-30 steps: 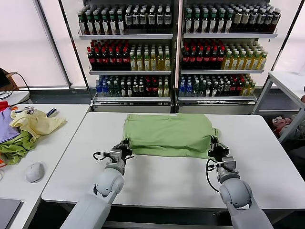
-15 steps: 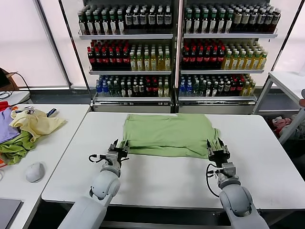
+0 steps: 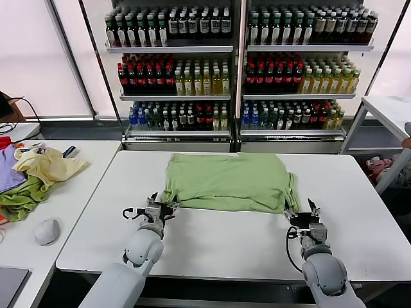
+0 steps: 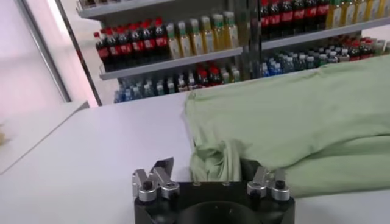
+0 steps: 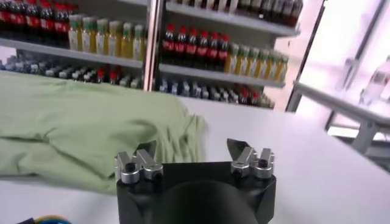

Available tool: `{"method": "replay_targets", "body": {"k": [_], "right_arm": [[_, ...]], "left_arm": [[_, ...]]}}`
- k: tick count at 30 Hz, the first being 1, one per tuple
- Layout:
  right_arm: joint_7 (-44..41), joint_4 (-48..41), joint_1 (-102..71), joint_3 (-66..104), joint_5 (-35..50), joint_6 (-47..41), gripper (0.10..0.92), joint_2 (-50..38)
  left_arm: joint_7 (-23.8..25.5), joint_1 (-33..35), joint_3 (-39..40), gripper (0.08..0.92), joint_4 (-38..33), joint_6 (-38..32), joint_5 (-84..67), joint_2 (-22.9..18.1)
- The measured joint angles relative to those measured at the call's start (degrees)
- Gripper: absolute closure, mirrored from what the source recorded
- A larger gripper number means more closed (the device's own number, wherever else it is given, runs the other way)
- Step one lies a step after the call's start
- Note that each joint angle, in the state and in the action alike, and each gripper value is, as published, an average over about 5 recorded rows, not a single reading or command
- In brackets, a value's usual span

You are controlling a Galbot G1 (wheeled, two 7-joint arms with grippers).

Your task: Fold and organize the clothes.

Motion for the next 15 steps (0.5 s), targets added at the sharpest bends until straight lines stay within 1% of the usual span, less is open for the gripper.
{"method": "replay_targets", "body": {"k": [4,10,13,15], "right_arm": [[-0.39,-0.48,0.04,0.00,1.42,-0.94,0.583,-0.22],[-1.01,-0.53,-0.22,0.26,2.62,-1.45,0.747,-0.79],[-1.40,-0.36,-0.49,0.45,3.03,-1.45,0.820,-1.13],[-1.69,-0.08,-0.79,0.59,3.23,-1.41,0.860,-1.35]], "left_arm": [[-0.02,-0.20,0.36,0.629,0.61,0.49,-0.55,-0.07],[-0.03,-0.58,0.59,0.793,1.20,1.51,-1.77,0.08],[0.00,-0.61,0.70,0.848,1.21,1.82,-2.46,0.27],[0.03,-0.51,0.69,0.862,1.08,1.87,-2.89,0.46]]}}
